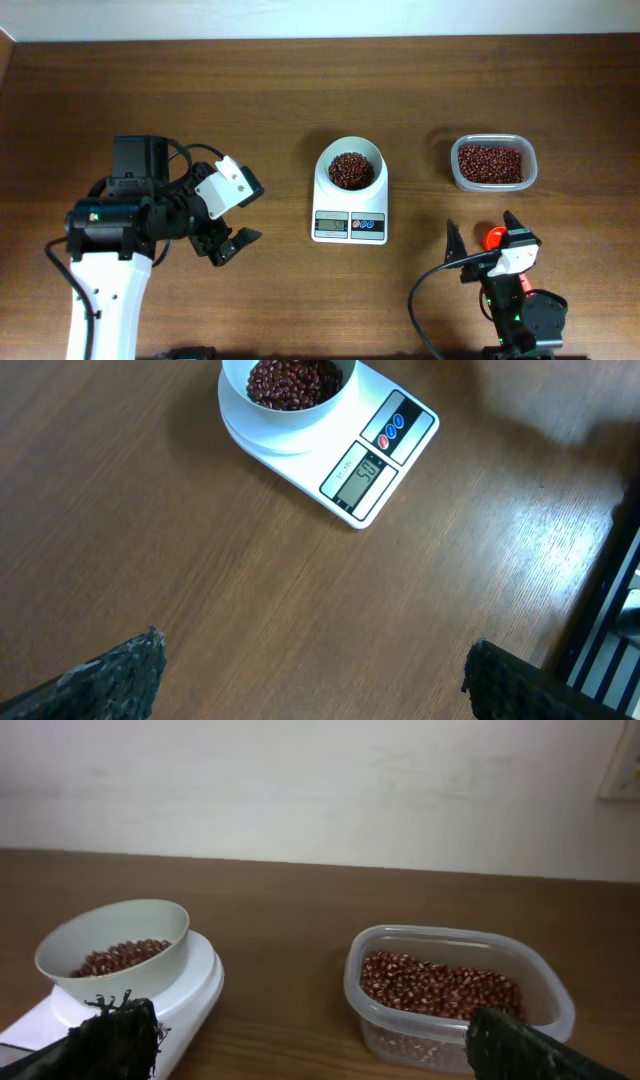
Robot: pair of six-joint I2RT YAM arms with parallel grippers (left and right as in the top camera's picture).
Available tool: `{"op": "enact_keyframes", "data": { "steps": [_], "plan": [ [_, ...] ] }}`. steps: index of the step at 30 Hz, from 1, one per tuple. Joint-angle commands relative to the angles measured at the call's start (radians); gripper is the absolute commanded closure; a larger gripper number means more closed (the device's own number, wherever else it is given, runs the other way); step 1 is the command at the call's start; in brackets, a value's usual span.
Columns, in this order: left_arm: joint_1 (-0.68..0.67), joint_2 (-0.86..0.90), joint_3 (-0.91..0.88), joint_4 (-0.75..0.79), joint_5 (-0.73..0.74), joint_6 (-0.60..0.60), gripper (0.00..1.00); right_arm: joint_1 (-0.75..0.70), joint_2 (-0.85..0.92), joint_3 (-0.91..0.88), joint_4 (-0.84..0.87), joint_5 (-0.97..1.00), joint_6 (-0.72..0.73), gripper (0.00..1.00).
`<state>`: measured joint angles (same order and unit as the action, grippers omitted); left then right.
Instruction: Scoop and weigh 50g on scale
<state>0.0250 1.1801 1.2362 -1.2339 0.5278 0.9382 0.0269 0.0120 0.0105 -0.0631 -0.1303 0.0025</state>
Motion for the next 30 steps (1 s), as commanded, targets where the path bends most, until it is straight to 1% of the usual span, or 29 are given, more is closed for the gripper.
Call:
{"op": "enact_keyframes", "data": {
  "steps": [1, 15, 18, 30],
  "plan": [
    [0.002, -0.006, 0.008, -0.001, 0.021, -0.01, 0.01, 0.006, -0.009, -0.005, -0.009, -0.015, -0.029, 0.01],
    [0.002, -0.006, 0.008, -0.001, 0.021, -0.01, 0.01, 0.006, -0.009, -0.005, -0.012, 0.018, -0.021, 0.01],
    [0.002, -0.006, 0.008, -0.001, 0.022, -0.01, 0.01, 0.006, -0.009, -0.005, -0.017, 0.066, -0.022, 0.01],
    [0.002, -0.006, 0.008, -0.001, 0.021, -0.01, 0.01, 0.006, -0.009, -0.005, -0.016, 0.059, -0.021, 0.01]
  ]
}}
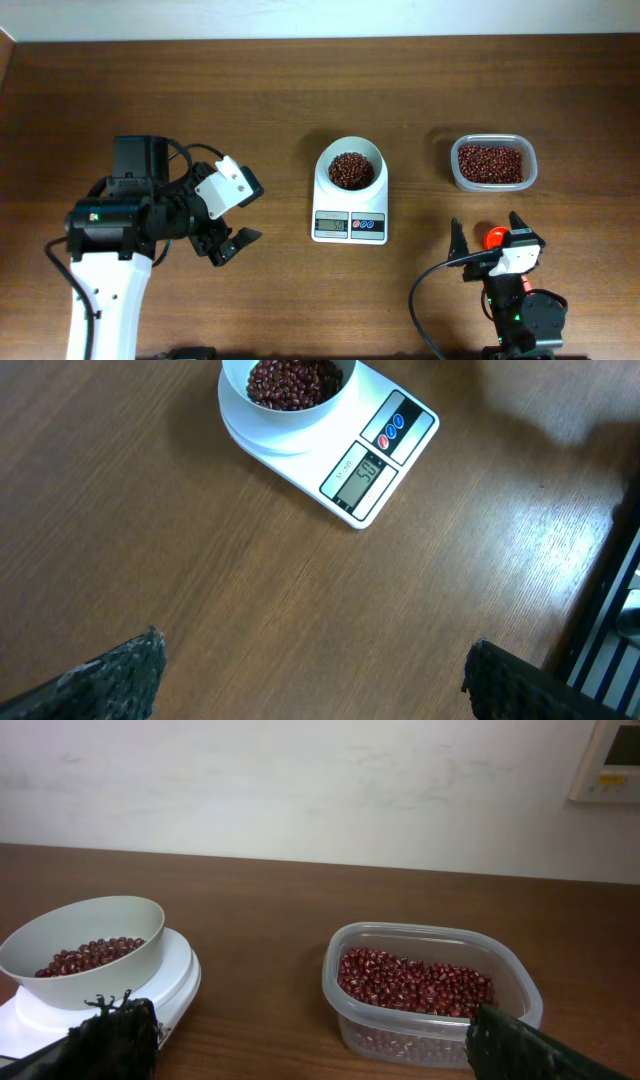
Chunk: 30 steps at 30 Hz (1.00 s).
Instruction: Scoop and weigh 50g on scale
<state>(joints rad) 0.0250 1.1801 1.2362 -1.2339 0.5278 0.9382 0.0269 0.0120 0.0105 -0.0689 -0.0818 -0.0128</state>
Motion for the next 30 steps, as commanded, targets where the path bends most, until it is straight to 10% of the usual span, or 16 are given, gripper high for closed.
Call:
{"op": "enact_keyframes", "data": {
  "steps": [1, 16, 26, 30],
  "plan": [
    [0.002, -0.006, 0.008, -0.001, 0.021, -0.01, 0.01, 0.006, -0.009, -0.005, -0.01, 0.011, -0.006, 0.01],
    [0.002, -0.006, 0.008, -0.001, 0.021, -0.01, 0.01, 0.006, -0.006, -0.005, -0.006, 0.011, -0.006, 0.01],
    [0.002, -0.005, 0.008, -0.001, -0.226, -0.006, 0.01, 0.006, -0.006, -0.005, -0.006, 0.011, -0.006, 0.01],
    [0.002, -0.016, 0.008, -0.037, -0.178, -0.295, 0.01, 0.006, -0.006, -0.005, -0.006, 0.011, -0.006, 0.01]
  ]
}}
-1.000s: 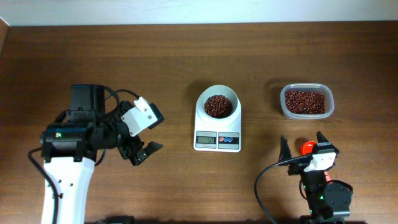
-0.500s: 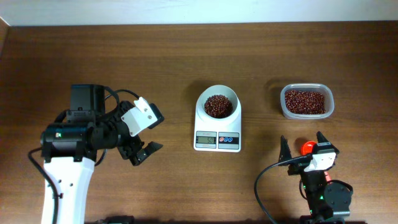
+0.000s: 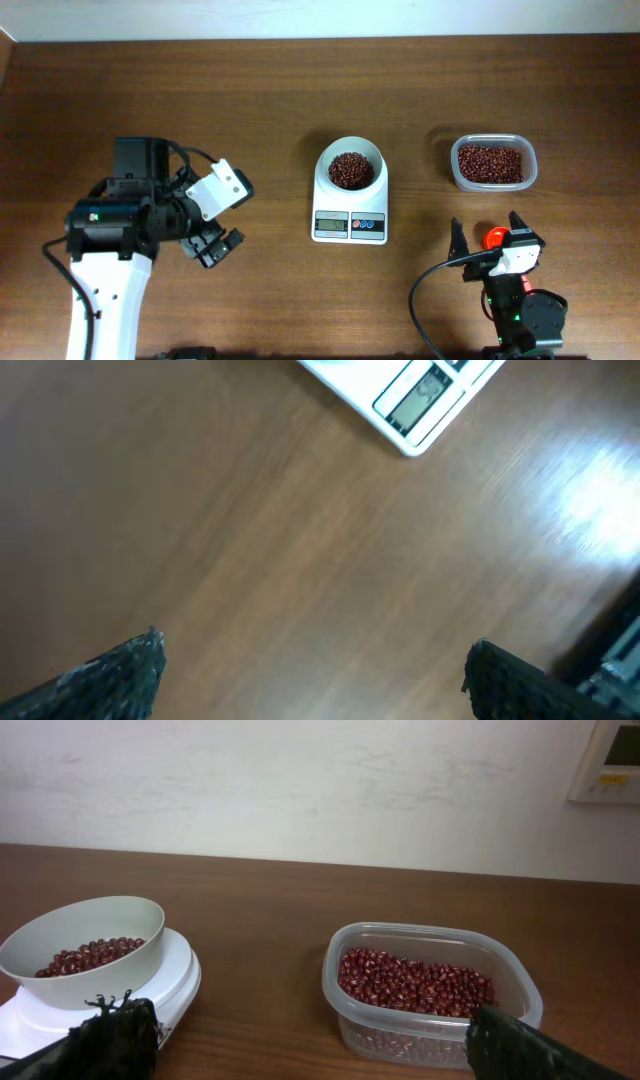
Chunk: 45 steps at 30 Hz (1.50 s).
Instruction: Scoop and weigh 50g on scale
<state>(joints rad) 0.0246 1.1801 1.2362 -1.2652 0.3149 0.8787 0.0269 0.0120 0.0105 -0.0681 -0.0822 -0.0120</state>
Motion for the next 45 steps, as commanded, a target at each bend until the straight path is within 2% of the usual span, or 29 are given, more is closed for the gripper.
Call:
{"op": "enact_keyframes", "data": {
  "steps": [1, 3, 8, 15, 19, 28, 45],
  "plan": [
    [0.003, -0.037, 0.008, -0.031, 0.032, -0.317, 0.01, 0.006, -0.006, -0.005, -0.007, 0.012, -0.007, 0.01],
    [0.003, -0.112, 0.008, -0.095, 0.029, -0.396, 0.01, 0.006, -0.006, -0.005, -0.007, 0.012, -0.007, 0.01],
    [0.003, -0.385, 0.008, -0.251, 0.028, -0.396, 0.01, 0.006, -0.006, -0.005, -0.007, 0.012, -0.007, 0.01],
    [0.003, -0.777, 0.008, -0.301, 0.006, -0.395, 0.01, 0.006, -0.006, -0.005, -0.007, 0.012, -0.007, 0.01],
    [0.002, -0.883, 0.008, -0.303, 0.001, -0.395, 0.01, 0.006, -0.006, -0.005, -0.007, 0.012, -0.007, 0.01],
    [0.002, -1.018, 0.016, -0.313, -0.018, -0.391, 0.01, 0.006, -0.006, -0.005, -0.007, 0.012, -0.007, 0.01],
    [0.002, -1.035, 0.05, -0.361, -0.024, -0.33, 0.01, 0.006, -0.006, -0.005, -0.007, 0.012, -0.007, 0.01]
  ]
}}
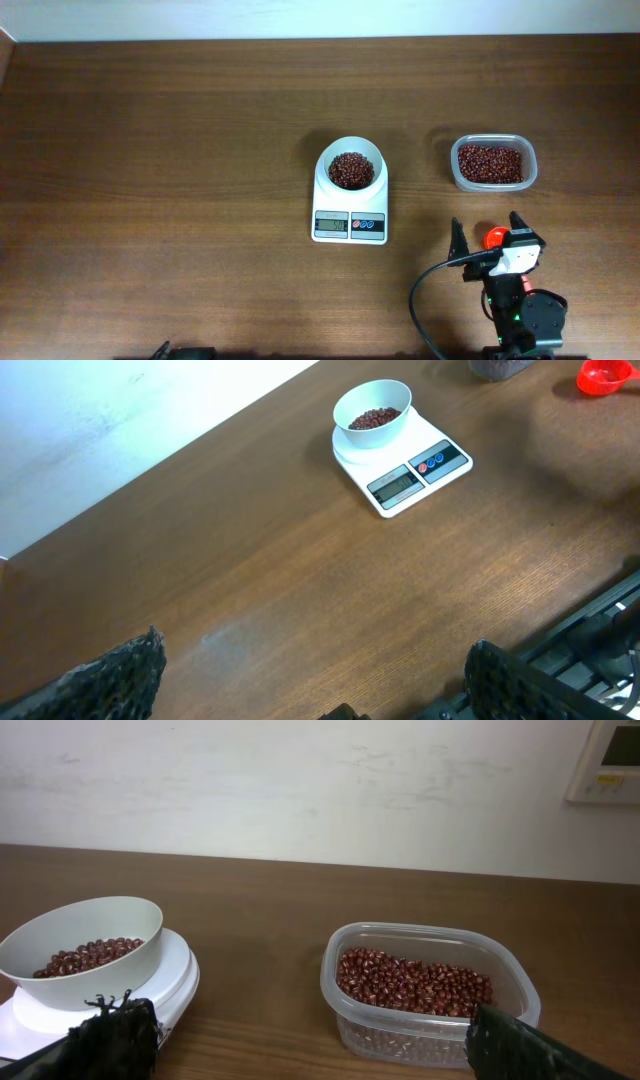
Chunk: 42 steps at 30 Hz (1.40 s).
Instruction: Scoop and weigh 50g on scale
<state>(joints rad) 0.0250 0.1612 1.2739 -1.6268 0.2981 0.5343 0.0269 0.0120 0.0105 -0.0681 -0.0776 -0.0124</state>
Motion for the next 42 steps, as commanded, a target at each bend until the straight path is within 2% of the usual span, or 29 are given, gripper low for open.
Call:
{"op": "enact_keyframes", "data": {
  "steps": [1, 8, 16, 22, 25, 27, 29, 30, 33, 35, 37, 42],
  "plan": [
    [0.002, -0.018, 0.012, 0.0, -0.008, 0.014, 0.01, 0.006, -0.006, -0.005, -0.007, 0.007, -0.007, 0.01],
    [0.002, -0.155, 0.012, -0.003, -0.008, 0.018, 0.01, 0.006, -0.006, -0.005, -0.007, 0.007, -0.006, 0.01],
    [0.002, -0.154, 0.015, 0.017, -0.007, 0.024, 0.01, 0.006, -0.006, -0.005, -0.007, 0.007, -0.006, 0.01],
    [0.002, -0.154, -0.061, 0.319, 0.02, 0.023, 0.01, 0.006, -0.006, -0.005, -0.007, 0.007, -0.006, 0.01],
    [0.002, -0.154, -0.24, 0.477, 0.02, 0.023, 0.01, 0.006, -0.006, -0.005, -0.007, 0.007, -0.006, 0.01],
    [0.002, -0.154, -0.449, 0.685, 0.019, 0.023, 0.01, 0.006, -0.006, -0.005, -0.007, 0.007, -0.007, 0.01],
    [0.002, -0.154, -0.557, 0.811, 0.019, 0.022, 0.01, 0.006, -0.006, -0.005, -0.007, 0.007, -0.007, 0.01],
    [0.002, -0.154, -0.655, 0.943, 0.019, 0.005, 0.01, 0.006, -0.006, -0.005, -0.007, 0.007, -0.007, 0.01],
    [0.002, -0.154, -0.789, 1.151, -0.022, -0.133, 0.01, 0.006, -0.006, -0.005, -0.007, 0.007, -0.007, 0.01],
    [0.002, -0.154, -0.871, 1.271, -0.103, -0.327, 0.01, 0.006, -0.006, -0.005, -0.007, 0.007, -0.006, 0.01],
    [0.002, -0.154, -0.927, 1.322, -0.173, -0.435, 0.01, 0.006, -0.006, -0.005, -0.007, 0.007, -0.007, 0.01],
    [0.002, -0.154, -1.055, 1.412, -0.172, -0.436, 0.01, 0.006, -0.006, -0.005, -0.007, 0.007, -0.006, 0.01]
  ]
}}
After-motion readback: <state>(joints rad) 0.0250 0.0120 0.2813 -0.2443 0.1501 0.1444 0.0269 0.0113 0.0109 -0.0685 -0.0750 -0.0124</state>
